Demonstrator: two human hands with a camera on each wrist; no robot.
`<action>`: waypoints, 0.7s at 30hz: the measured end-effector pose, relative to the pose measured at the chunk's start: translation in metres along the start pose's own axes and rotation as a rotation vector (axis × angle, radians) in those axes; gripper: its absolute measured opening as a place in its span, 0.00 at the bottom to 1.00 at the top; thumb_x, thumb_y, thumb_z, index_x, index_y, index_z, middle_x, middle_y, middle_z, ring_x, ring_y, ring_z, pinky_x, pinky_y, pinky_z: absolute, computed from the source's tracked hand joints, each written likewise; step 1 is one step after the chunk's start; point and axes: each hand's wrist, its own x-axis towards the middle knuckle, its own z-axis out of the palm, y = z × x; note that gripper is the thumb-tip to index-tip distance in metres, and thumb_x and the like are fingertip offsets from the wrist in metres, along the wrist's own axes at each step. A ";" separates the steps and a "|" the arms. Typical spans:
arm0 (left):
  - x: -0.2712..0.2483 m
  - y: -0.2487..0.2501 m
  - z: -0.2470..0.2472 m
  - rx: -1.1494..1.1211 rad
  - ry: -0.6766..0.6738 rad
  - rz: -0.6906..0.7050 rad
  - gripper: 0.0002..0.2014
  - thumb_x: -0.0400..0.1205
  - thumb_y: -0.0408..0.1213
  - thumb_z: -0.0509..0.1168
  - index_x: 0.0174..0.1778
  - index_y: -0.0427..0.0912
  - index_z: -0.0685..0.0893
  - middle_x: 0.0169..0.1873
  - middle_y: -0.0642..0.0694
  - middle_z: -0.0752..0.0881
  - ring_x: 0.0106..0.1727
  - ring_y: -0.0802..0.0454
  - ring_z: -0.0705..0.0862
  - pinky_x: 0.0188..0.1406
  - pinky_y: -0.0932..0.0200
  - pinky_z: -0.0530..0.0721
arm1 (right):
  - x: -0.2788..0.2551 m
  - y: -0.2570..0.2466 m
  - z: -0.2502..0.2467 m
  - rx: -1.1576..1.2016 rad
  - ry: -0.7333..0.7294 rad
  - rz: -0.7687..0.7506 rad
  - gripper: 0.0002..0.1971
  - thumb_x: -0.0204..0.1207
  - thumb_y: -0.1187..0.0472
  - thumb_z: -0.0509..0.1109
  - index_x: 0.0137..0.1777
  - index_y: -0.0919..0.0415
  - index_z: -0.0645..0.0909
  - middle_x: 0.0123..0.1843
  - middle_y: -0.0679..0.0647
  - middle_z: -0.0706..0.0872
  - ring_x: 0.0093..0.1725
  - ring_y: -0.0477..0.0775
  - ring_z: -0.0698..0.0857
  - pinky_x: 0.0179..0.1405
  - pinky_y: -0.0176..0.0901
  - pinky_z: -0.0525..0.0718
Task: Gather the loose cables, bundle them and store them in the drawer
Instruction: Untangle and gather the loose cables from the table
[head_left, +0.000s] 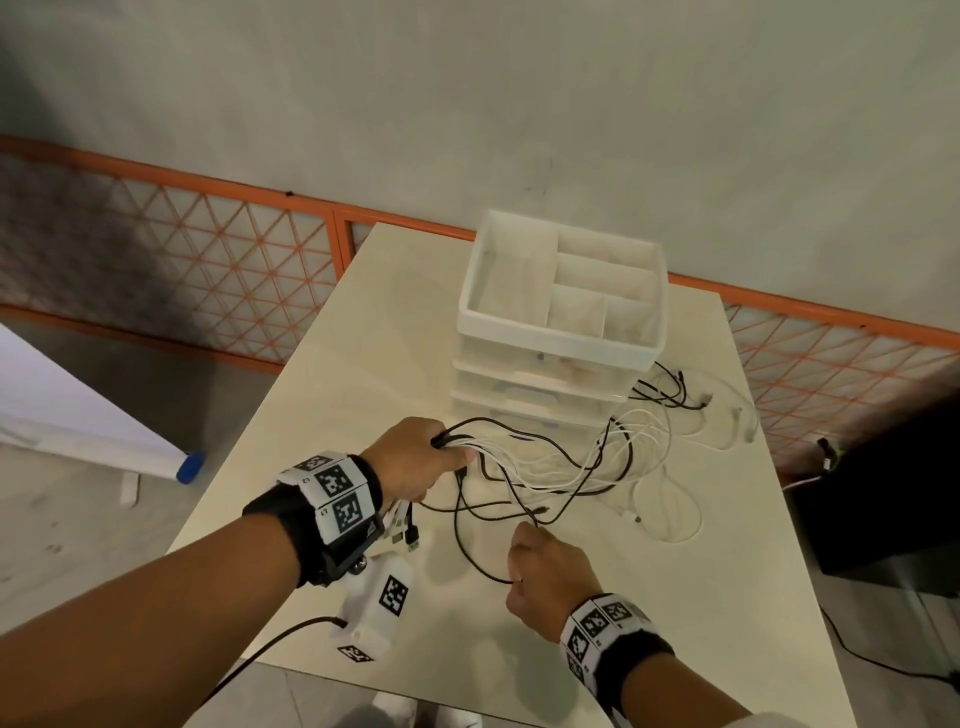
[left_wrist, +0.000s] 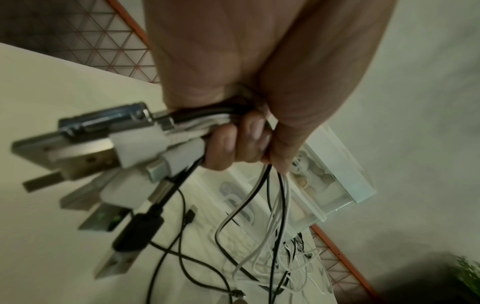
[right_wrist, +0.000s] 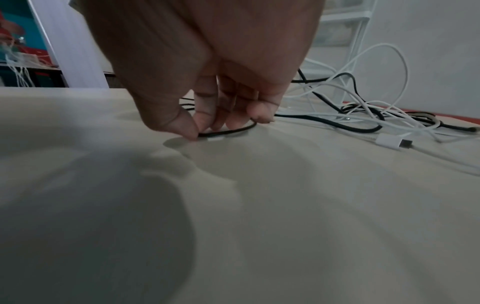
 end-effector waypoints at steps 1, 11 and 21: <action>0.000 -0.001 0.000 -0.004 0.001 -0.001 0.18 0.82 0.39 0.70 0.33 0.41 0.69 0.22 0.49 0.64 0.21 0.53 0.61 0.20 0.61 0.62 | 0.001 -0.002 -0.001 -0.030 -0.015 -0.002 0.12 0.73 0.60 0.66 0.54 0.62 0.85 0.63 0.53 0.79 0.60 0.57 0.82 0.46 0.46 0.78; 0.000 -0.003 0.005 0.001 0.010 -0.013 0.17 0.82 0.39 0.69 0.33 0.42 0.69 0.24 0.48 0.65 0.23 0.52 0.61 0.20 0.61 0.63 | 0.006 -0.010 0.000 -0.170 -0.041 -0.053 0.18 0.72 0.65 0.68 0.62 0.64 0.78 0.56 0.61 0.87 0.58 0.64 0.84 0.71 0.57 0.73; -0.001 0.022 0.003 -0.106 -0.037 0.152 0.10 0.87 0.37 0.62 0.41 0.38 0.78 0.37 0.39 0.90 0.36 0.46 0.85 0.39 0.52 0.85 | 0.000 -0.004 -0.096 0.580 0.463 -0.073 0.07 0.73 0.56 0.69 0.39 0.54 0.88 0.37 0.46 0.82 0.33 0.38 0.76 0.38 0.33 0.74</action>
